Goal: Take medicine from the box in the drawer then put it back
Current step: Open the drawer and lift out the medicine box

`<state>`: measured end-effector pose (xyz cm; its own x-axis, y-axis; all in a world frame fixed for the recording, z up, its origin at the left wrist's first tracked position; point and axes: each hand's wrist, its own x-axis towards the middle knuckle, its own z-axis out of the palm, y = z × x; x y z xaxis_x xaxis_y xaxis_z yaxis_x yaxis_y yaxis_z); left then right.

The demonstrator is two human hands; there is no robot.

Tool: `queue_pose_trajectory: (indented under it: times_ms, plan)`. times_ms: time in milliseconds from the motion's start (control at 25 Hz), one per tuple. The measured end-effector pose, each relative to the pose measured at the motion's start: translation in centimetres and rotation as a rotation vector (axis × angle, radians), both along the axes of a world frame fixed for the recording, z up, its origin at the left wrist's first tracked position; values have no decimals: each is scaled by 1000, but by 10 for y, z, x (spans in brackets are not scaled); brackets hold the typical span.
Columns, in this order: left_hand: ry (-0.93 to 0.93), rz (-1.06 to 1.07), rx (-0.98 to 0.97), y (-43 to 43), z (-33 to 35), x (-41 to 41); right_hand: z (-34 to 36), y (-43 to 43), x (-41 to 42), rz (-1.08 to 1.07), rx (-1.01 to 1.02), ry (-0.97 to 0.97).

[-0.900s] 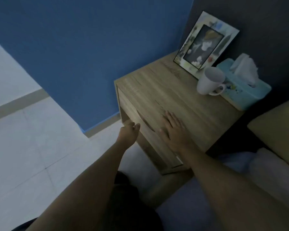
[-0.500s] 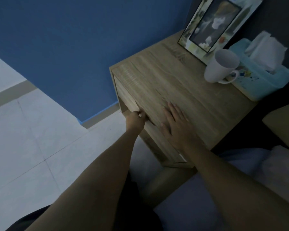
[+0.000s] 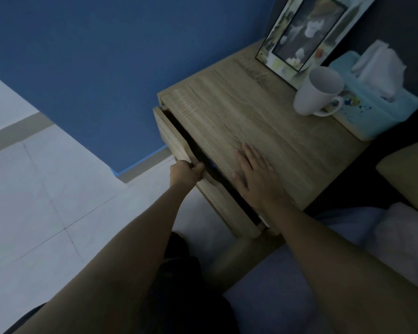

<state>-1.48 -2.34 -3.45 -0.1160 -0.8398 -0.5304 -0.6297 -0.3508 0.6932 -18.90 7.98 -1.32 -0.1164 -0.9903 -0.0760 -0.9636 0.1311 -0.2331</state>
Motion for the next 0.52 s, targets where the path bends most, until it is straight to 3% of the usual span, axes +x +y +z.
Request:
queue_pose_trajectory:
  times_ms: [520]
  plan:
    - [-151,64,-1,36,4,123,3,0,1,-2,-12,10]
